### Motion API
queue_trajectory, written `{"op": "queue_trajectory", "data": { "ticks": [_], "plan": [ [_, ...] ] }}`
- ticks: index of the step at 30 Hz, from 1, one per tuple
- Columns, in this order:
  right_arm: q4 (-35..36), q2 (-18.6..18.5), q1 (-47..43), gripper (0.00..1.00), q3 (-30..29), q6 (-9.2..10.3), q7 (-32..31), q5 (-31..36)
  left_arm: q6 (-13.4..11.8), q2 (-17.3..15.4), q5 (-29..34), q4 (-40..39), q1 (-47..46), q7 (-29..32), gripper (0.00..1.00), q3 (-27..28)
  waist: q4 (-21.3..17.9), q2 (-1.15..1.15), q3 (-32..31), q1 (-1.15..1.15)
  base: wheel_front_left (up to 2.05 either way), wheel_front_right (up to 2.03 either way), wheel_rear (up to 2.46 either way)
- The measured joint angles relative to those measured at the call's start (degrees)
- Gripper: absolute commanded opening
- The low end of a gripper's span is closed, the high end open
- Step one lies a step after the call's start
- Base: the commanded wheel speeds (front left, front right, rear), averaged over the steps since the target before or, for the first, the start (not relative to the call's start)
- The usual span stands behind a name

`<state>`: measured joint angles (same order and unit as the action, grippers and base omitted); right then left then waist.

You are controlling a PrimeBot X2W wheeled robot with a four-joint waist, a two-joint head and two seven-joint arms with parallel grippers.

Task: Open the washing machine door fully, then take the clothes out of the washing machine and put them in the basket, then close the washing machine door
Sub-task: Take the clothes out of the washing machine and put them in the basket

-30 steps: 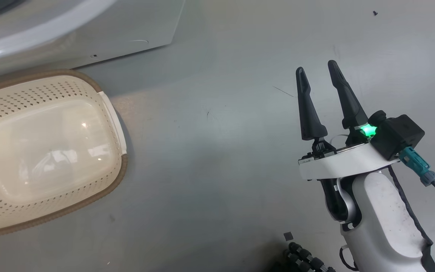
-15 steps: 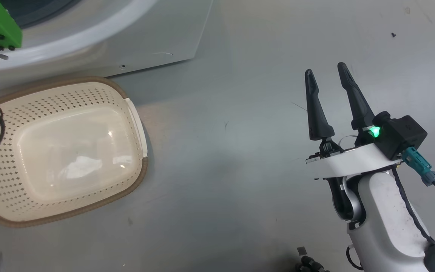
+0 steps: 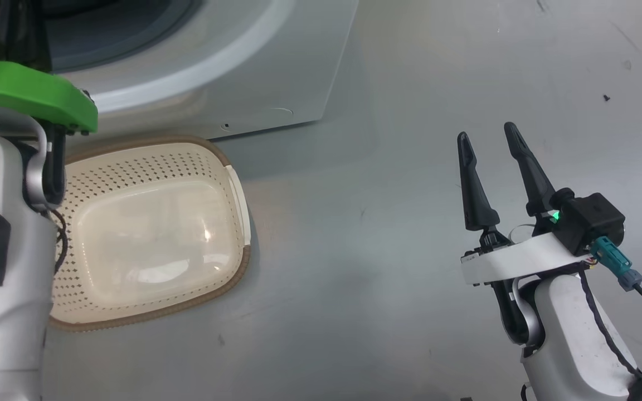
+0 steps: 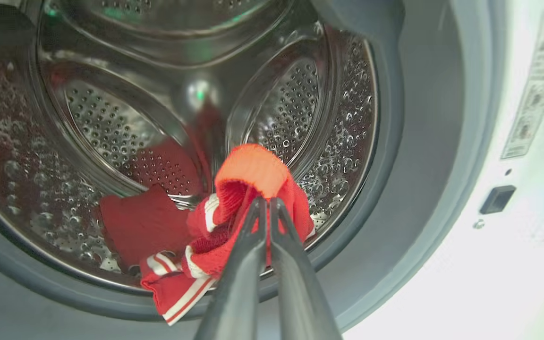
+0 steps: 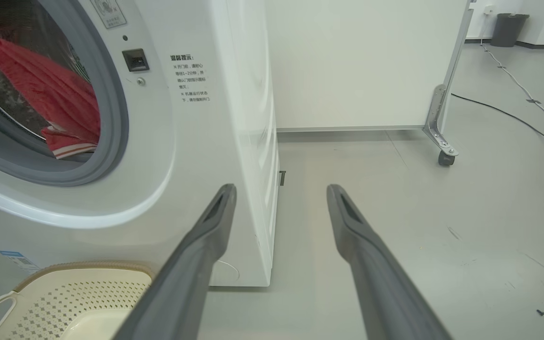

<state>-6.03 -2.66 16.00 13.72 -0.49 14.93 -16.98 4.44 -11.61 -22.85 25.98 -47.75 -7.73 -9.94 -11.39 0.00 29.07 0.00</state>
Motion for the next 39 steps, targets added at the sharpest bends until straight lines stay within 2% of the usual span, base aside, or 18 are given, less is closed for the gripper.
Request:
{"op": "queue_trajectory", "data": {
  "ticks": [8,25,39],
  "plan": [
    [-0.9,0.0,-2.3,1.00,-1.1,-0.75,0.0,1.0,-1.8,1.0,1.4,-4.1,5.3,-6.0,0.00,-0.4,2.3,0.00,-4.0,0.00,0.00,0.00,0.00],
    [-2.4,0.0,-7.0,1.00,-2.3,-1.98,0.0,2.5,-6.2,1.7,5.4,-17.2,18.6,-6.7,0.00,-0.7,5.9,0.00,-13.1,0.00,0.00,0.00,0.00],
    [-2.2,0.1,-9.5,1.00,-3.4,-2.45,0.0,2.6,-8.2,2.7,8.0,-32.6,25.9,-7.0,0.00,0.7,6.5,0.00,-17.5,0.00,0.00,0.00,0.00]
  ]
}}
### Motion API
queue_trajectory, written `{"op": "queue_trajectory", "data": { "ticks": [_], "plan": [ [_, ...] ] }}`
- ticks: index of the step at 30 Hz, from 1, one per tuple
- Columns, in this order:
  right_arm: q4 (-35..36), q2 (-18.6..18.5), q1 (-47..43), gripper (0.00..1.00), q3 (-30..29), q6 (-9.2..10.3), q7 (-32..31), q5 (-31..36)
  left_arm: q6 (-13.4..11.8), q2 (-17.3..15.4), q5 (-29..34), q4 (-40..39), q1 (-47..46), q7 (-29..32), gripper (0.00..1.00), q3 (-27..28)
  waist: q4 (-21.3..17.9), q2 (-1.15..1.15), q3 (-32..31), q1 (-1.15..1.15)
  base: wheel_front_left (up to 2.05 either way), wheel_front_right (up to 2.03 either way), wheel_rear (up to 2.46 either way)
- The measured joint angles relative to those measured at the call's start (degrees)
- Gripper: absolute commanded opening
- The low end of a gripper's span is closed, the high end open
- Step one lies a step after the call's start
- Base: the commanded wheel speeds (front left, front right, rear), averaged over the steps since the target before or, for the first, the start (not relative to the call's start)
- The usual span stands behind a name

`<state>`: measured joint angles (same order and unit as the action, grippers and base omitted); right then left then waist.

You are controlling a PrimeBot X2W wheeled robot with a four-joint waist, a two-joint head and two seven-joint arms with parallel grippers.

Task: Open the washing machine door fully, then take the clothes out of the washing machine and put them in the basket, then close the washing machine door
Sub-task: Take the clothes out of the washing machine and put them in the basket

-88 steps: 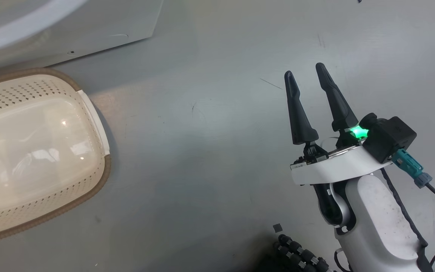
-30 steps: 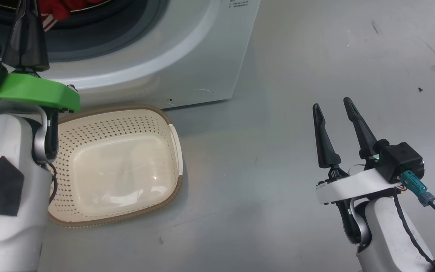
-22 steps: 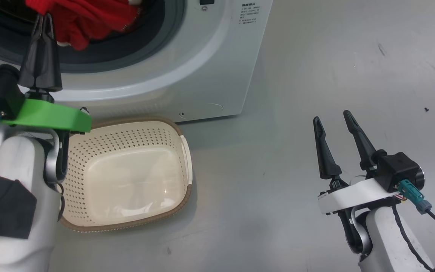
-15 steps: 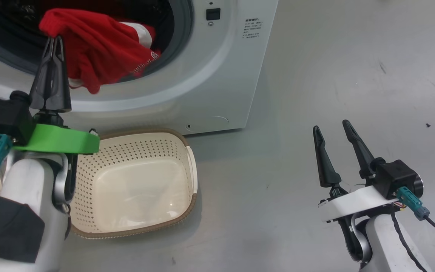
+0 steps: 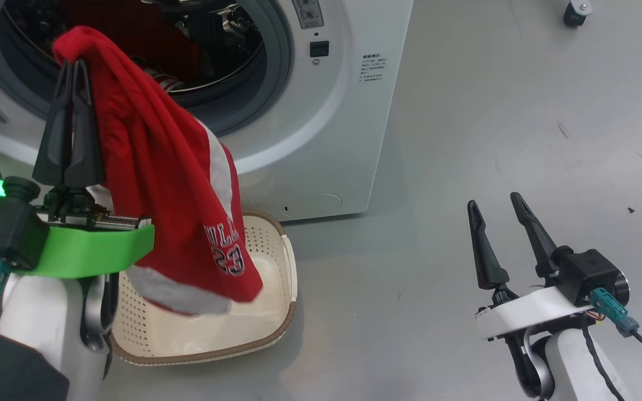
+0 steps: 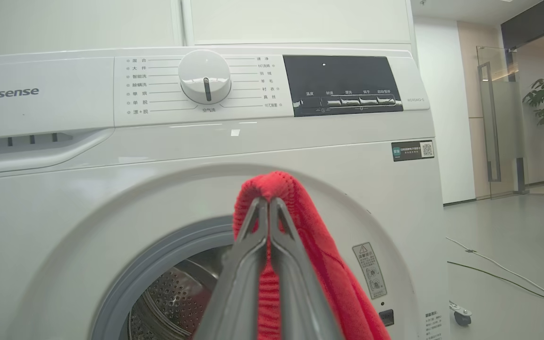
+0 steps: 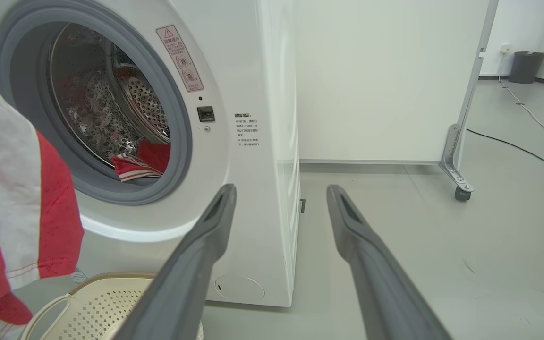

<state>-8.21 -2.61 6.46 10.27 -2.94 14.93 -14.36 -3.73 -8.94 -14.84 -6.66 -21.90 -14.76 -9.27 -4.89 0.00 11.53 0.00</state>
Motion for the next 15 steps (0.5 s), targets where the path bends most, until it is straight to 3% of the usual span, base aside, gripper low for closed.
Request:
{"op": "queue_trajectory", "data": {
  "ticks": [15],
  "plan": [
    [1.3,0.0,-0.2,1.00,0.2,-0.52,0.0,0.5,-1.1,1.8,0.4,-2.4,10.3,0.0,0.00,-0.3,0.9,0.00,0.9,0.00,0.00,0.00,0.00]
  ]
}}
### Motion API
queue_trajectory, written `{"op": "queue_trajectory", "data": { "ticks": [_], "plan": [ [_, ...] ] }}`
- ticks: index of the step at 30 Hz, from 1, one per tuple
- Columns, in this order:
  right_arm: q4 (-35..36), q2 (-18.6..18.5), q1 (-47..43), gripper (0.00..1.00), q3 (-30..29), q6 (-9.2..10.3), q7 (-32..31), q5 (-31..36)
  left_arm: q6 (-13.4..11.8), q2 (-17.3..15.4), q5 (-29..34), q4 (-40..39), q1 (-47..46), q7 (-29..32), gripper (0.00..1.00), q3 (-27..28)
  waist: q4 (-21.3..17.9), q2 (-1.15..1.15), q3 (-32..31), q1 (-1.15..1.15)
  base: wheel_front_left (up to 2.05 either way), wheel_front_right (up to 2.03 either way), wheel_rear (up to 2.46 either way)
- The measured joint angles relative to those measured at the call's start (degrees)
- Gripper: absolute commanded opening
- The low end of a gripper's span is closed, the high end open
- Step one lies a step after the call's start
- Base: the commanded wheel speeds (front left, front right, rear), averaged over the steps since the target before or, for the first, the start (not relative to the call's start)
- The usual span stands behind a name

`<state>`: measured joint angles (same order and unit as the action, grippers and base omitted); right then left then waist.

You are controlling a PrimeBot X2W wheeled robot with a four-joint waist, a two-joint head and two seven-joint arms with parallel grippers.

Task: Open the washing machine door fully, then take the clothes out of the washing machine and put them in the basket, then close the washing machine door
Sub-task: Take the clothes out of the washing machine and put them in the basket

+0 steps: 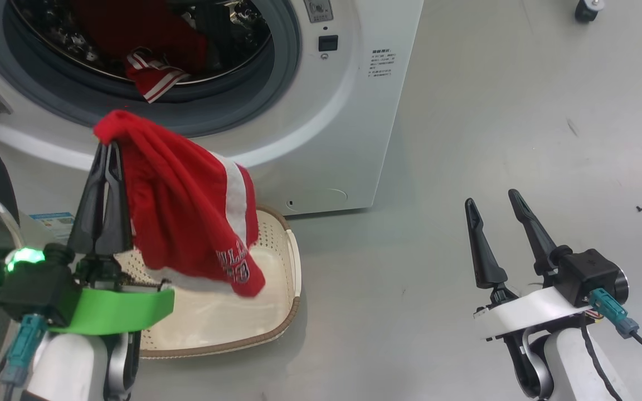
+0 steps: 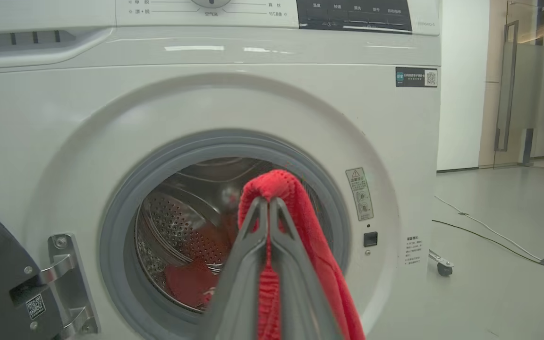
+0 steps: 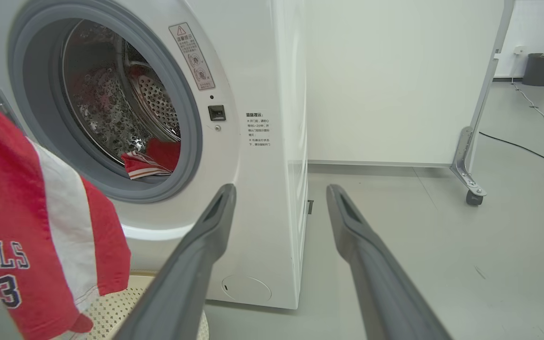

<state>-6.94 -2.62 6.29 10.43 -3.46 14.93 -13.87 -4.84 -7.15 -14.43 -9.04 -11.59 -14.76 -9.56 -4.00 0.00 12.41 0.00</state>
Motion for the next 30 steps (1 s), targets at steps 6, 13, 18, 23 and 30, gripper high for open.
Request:
{"op": "queue_trajectory", "data": {
  "ticks": [6,13,18,23,30],
  "plan": [
    [0.8,0.0,0.1,1.00,0.1,0.00,0.0,0.2,-0.2,0.5,-0.2,2.7,3.0,0.0,0.00,-0.2,-0.2,0.00,1.5,0.00,0.00,0.00,0.00],
    [2.0,0.0,0.4,1.00,1.2,-0.01,0.0,0.2,-0.2,0.5,-1.2,9.1,4.7,1.0,0.00,-0.5,-0.7,0.00,4.1,0.00,0.00,0.00,0.00],
    [3.0,0.0,1.6,1.00,1.9,-0.01,0.0,-0.1,0.1,0.1,-1.8,14.0,4.6,2.2,0.00,-0.5,-1.3,0.00,6.7,0.00,0.00,0.00,0.00],
    [4.1,0.0,2.9,1.00,3.0,0.00,0.0,-0.7,0.7,-0.6,-1.9,18.9,3.8,3.7,0.00,-0.5,-2.3,0.00,9.8,0.00,0.00,0.00,0.00],
    [5.2,0.0,4.7,1.00,3.6,0.05,0.0,-1.2,1.8,-0.9,-2.8,25.7,-2.2,6.2,0.00,-0.1,-3.8,0.00,14.5,0.00,0.00,0.00,0.00]
  ]
}}
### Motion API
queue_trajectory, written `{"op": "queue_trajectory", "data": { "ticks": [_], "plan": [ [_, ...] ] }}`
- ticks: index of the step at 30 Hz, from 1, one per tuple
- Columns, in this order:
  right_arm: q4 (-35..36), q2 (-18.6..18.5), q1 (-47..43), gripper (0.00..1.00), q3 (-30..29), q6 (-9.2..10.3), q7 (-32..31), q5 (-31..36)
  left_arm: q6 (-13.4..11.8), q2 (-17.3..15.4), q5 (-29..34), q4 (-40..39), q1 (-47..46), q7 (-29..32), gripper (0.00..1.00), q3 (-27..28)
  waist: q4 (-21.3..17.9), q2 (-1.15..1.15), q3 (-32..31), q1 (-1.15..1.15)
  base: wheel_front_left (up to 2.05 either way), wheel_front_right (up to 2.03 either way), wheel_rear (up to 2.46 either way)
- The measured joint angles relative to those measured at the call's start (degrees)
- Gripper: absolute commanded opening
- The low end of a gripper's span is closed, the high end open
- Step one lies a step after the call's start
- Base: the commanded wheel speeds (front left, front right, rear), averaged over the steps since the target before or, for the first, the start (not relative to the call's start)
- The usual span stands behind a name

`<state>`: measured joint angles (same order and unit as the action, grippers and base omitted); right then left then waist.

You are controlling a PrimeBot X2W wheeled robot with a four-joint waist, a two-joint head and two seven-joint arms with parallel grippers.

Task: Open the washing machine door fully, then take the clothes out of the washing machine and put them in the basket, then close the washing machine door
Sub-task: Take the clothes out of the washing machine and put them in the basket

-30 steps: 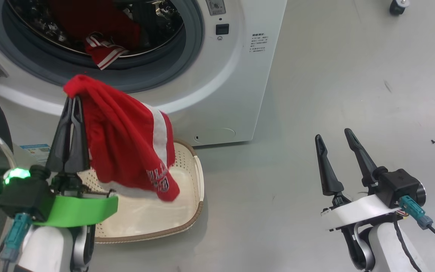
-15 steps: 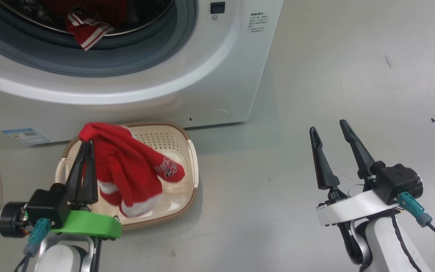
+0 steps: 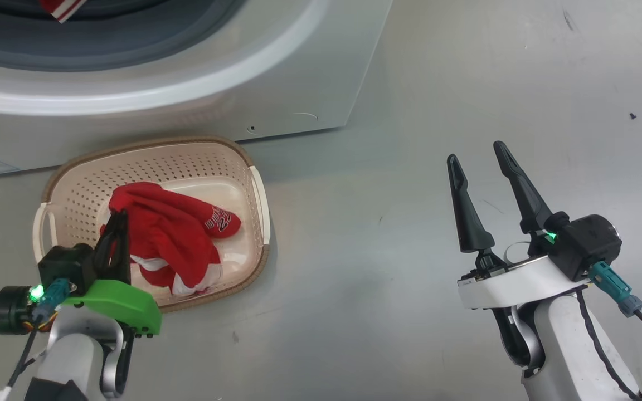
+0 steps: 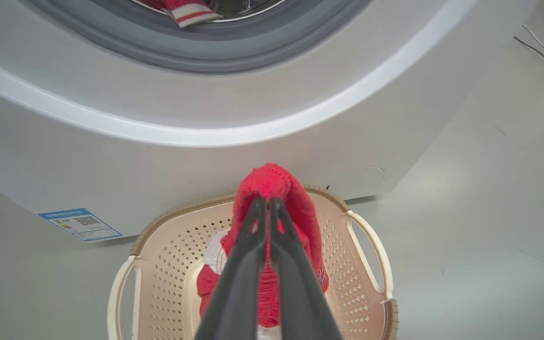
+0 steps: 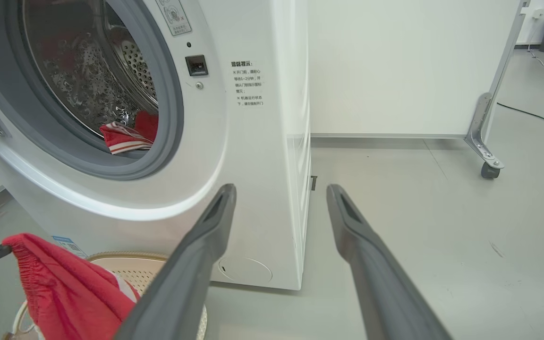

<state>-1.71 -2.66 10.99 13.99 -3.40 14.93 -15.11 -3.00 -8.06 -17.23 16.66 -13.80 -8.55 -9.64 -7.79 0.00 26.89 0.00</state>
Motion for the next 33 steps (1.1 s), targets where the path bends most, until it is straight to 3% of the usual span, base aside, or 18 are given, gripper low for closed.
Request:
{"op": "queue_trajectory", "data": {
  "ticks": [20,33],
  "plan": [
    [2.5,0.0,6.4,1.00,2.3,1.11,0.0,-2.1,3.7,-0.6,-4.8,19.2,-13.7,7.1,0.00,1.5,-4.2,0.00,12.9,0.00,0.00,0.00,0.00],
    [2.2,0.0,8.1,1.00,2.5,1.62,0.0,-2.2,5.4,0.2,-7.5,28.6,-19.1,9.0,0.00,3.4,-4.7,0.00,15.3,0.00,0.00,0.00,0.00]
  ]
}}
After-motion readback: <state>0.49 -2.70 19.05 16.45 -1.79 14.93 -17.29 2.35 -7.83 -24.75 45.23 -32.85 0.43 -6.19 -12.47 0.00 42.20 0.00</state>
